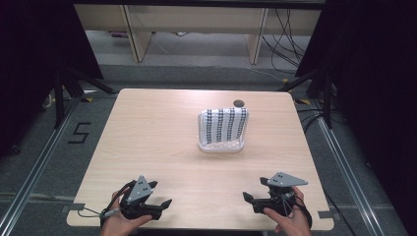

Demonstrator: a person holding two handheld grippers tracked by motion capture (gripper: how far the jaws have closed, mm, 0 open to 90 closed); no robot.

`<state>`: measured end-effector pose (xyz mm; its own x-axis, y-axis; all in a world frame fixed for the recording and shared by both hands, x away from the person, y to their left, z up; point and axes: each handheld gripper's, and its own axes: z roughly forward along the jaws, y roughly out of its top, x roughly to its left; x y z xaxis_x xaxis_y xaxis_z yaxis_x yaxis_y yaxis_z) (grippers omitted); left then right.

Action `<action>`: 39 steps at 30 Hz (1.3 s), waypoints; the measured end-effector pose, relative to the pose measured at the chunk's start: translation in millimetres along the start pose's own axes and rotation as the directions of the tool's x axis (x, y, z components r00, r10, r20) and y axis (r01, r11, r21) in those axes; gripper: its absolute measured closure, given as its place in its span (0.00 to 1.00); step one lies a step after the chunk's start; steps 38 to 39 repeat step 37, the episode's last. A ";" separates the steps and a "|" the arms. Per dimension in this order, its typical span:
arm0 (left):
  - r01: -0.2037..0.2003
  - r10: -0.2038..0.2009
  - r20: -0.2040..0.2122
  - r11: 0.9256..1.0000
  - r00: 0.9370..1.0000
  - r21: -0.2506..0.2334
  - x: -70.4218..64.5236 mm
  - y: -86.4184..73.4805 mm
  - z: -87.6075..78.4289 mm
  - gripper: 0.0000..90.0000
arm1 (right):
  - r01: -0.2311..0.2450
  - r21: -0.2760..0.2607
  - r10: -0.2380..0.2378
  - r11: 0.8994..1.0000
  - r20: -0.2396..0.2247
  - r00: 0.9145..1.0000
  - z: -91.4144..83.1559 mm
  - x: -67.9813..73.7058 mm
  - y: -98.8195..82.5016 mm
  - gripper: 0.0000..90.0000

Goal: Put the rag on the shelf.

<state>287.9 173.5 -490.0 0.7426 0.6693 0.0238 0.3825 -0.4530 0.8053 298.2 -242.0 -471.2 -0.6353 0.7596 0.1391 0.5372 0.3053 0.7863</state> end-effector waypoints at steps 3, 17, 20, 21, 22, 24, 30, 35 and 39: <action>0.008 -0.008 -0.002 1.000 1.000 0.001 -4.1 -3.1 0.9 0.24 | -0.005 0.013 0.004 1.000 0.001 1.000 -0.3 1.4 -4.9 0.18; -0.014 0.015 -0.012 0.999 1.000 0.029 -5.8 -6.2 0.7 0.24 | 0.021 0.056 -0.021 0.998 -0.006 1.000 1.7 6.0 -13.4 0.18; -0.002 0.002 -0.002 1.000 1.000 0.016 -6.9 -6.6 1.6 0.24 | 0.027 0.056 -0.026 0.998 -0.009 1.000 3.3 5.8 -14.4 0.18; 0.011 -0.011 0.002 1.000 1.000 0.011 -8.0 -6.8 1.9 0.24 | 0.029 0.065 -0.028 0.997 -0.017 0.999 3.1 5.5 -14.3 0.18; -0.006 0.007 -0.007 1.000 1.000 0.022 -6.4 -6.5 1.2 0.24 | 0.029 0.066 -0.028 0.997 -0.017 0.999 3.2 5.5 -14.3 0.18; 0.002 -0.002 -0.002 1.000 1.000 0.024 -6.7 -6.4 0.9 0.24 | 0.030 0.065 -0.030 0.997 0.002 1.000 3.0 6.4 -14.4 0.18; -0.004 0.004 -0.008 1.000 1.000 0.022 -4.2 -7.2 1.1 0.24 | 0.028 0.069 -0.026 0.997 -0.021 0.999 3.4 5.3 -14.3 0.18; 0.012 -0.012 -0.008 1.000 1.000 0.019 -4.6 -7.7 1.6 0.24 | 0.031 0.069 -0.032 0.997 0.008 0.999 2.2 4.1 -14.5 0.18; -0.013 0.014 -0.007 0.999 1.000 0.033 -2.2 -7.1 0.8 0.24 | 0.028 0.067 -0.028 0.997 0.003 1.000 2.9 3.9 -14.7 0.19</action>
